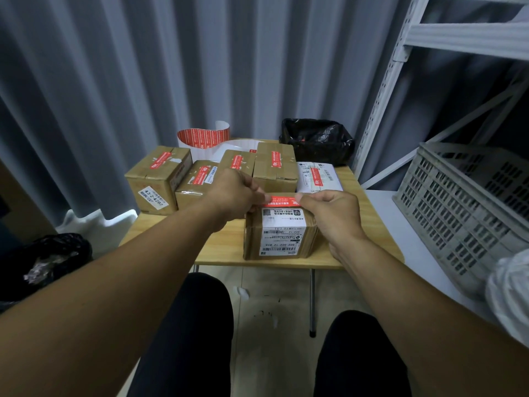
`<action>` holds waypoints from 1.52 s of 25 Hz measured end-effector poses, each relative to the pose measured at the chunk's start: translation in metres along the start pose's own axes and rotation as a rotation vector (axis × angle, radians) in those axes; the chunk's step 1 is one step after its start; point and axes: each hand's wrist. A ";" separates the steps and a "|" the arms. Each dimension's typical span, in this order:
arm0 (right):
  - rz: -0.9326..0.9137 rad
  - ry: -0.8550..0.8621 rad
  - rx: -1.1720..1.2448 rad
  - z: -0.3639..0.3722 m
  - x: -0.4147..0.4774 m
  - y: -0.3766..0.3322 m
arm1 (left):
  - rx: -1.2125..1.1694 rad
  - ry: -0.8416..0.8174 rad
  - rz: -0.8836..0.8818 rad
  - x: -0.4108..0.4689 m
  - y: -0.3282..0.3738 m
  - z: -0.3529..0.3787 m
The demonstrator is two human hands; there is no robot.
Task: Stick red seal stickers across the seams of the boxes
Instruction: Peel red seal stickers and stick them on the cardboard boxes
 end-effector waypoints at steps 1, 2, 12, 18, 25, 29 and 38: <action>-0.002 0.002 -0.002 0.001 0.000 0.001 | 0.012 -0.002 0.001 0.001 -0.001 0.000; -0.002 0.008 -0.007 0.002 0.000 0.002 | 0.020 -0.005 0.004 0.001 -0.001 0.001; -0.004 0.079 -0.046 0.012 0.008 0.016 | 0.063 0.063 0.033 0.007 -0.013 0.007; -0.037 0.100 -0.084 0.014 0.007 0.019 | 0.132 0.106 0.066 0.014 -0.022 0.008; -0.061 0.137 -0.092 0.018 0.003 0.021 | 0.258 0.162 0.122 0.015 -0.029 0.013; -0.081 0.152 -0.122 0.018 0.002 0.022 | 0.305 0.185 0.151 0.014 -0.029 0.016; -0.106 0.243 -0.229 0.024 0.005 0.028 | 0.347 0.221 0.148 0.014 -0.029 0.022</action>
Point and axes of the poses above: each hand's wrist, its own x-axis towards the middle knuckle, its own z-axis out of the palm, y = z × x, and after that the axes turned 12 degrees about -x, right-handed
